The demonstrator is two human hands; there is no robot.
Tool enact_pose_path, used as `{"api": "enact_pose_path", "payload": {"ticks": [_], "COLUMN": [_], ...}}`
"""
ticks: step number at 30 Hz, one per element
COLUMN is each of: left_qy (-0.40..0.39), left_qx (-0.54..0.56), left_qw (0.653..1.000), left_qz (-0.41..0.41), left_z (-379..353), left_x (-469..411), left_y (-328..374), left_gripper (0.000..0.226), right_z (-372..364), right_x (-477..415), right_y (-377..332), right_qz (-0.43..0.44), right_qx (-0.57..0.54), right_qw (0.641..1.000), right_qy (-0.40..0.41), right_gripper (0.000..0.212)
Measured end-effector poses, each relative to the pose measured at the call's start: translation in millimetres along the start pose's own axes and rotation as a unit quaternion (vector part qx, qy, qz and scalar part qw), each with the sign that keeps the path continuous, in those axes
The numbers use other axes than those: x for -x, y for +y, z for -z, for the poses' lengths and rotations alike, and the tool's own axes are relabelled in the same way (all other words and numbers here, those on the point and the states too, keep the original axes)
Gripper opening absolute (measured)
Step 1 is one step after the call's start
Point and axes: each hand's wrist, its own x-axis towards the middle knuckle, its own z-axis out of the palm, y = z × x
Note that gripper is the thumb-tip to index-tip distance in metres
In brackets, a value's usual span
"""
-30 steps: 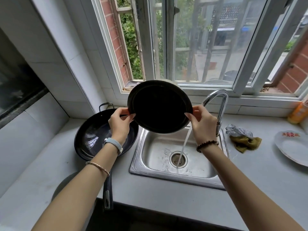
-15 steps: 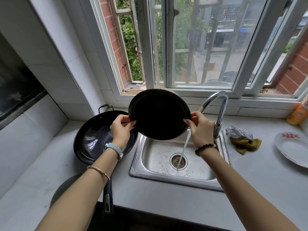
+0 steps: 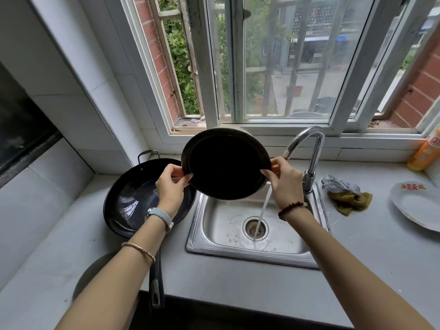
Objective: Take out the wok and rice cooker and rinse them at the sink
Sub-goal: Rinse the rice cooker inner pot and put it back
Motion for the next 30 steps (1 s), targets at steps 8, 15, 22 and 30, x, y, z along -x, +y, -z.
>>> {"api": "enact_pose_path", "payload": {"ticks": [8,15,22,30], "left_qy": [-0.003,0.014,0.016,0.018], "left_qx": [-0.028,-0.024,-0.038,-0.033], "left_qw": [0.999,0.996,0.994,0.994], "left_qz": [-0.046,-0.085,-0.103,-0.098], "left_z": [-2,-5,-5,-5], "left_x": [-2,4,9,10], "left_y": [1,1,1,-1], "left_gripper": [0.024,0.025,0.026,0.03], "right_z": [4,5,6,3], "right_x": [-3,1,2,3], "right_y": [2,5,6,9], "right_qz": [0.002,0.02,0.06,0.036], "right_qx": [0.001,-0.002,0.014,0.02], "right_qw": [1.0,1.0,0.998,0.999], "right_qy": [0.0,0.011,0.032,0.02], "right_gripper": [0.013,0.012,0.014,0.013]}}
